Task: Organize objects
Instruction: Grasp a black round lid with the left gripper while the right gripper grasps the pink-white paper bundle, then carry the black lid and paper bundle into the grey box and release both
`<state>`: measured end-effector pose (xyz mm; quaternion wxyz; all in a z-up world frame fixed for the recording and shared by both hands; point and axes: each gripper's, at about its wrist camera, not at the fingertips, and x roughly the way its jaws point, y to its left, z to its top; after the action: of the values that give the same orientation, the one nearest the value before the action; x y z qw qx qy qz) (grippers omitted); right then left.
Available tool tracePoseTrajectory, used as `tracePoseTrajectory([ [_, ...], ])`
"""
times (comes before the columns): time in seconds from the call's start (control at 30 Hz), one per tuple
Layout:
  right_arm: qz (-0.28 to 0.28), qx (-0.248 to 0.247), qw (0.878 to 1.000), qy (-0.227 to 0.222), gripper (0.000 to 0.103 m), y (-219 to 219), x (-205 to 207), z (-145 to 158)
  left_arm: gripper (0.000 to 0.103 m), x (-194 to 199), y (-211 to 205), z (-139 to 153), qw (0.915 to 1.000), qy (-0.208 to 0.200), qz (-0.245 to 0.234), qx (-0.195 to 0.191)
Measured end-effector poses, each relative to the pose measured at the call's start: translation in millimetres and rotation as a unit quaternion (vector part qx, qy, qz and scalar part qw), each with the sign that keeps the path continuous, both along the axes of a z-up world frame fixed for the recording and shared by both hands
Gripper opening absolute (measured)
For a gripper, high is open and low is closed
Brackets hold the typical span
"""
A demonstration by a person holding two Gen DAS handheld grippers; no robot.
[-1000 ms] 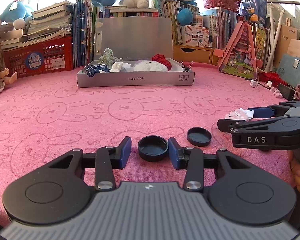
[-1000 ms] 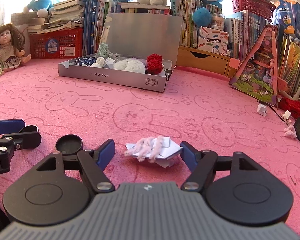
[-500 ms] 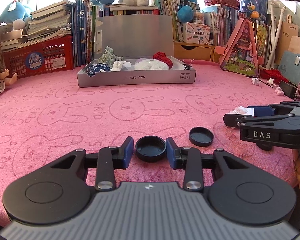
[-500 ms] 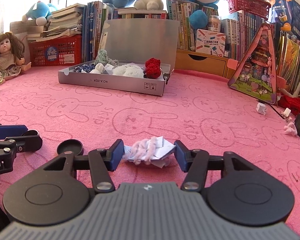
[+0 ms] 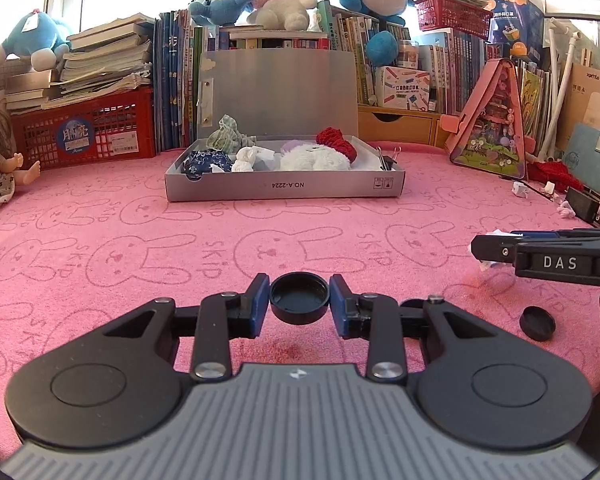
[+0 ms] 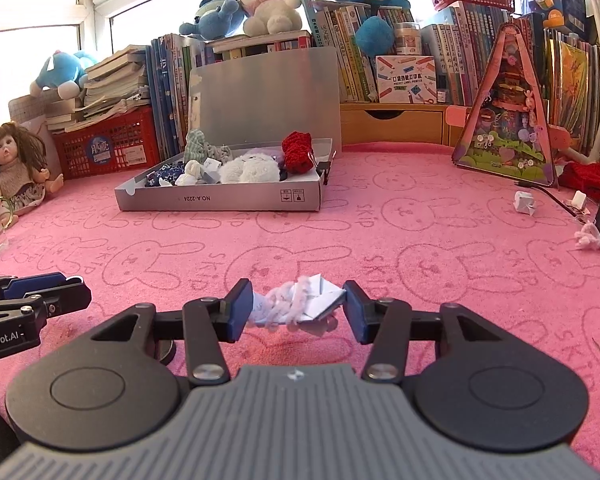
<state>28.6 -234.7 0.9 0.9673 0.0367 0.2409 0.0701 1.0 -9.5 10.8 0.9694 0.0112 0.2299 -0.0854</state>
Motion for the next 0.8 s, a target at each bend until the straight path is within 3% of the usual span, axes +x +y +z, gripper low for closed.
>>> tracePoseTrajectory([
  [0.33, 0.008, 0.032, 0.999, -0.002, 0.053, -1.9, 27.3, 20.1, 0.038, 47.1, 15.1, 27.7, 0.9998, -0.001, 0.016, -0.01],
  [0.8, 0.001, 0.099, 0.994, 0.033, 0.053, -12.6, 111.1, 46.7, 0.038, 140.3, 27.9, 65.4, 0.9991, -0.01, 0.029, -0.028],
])
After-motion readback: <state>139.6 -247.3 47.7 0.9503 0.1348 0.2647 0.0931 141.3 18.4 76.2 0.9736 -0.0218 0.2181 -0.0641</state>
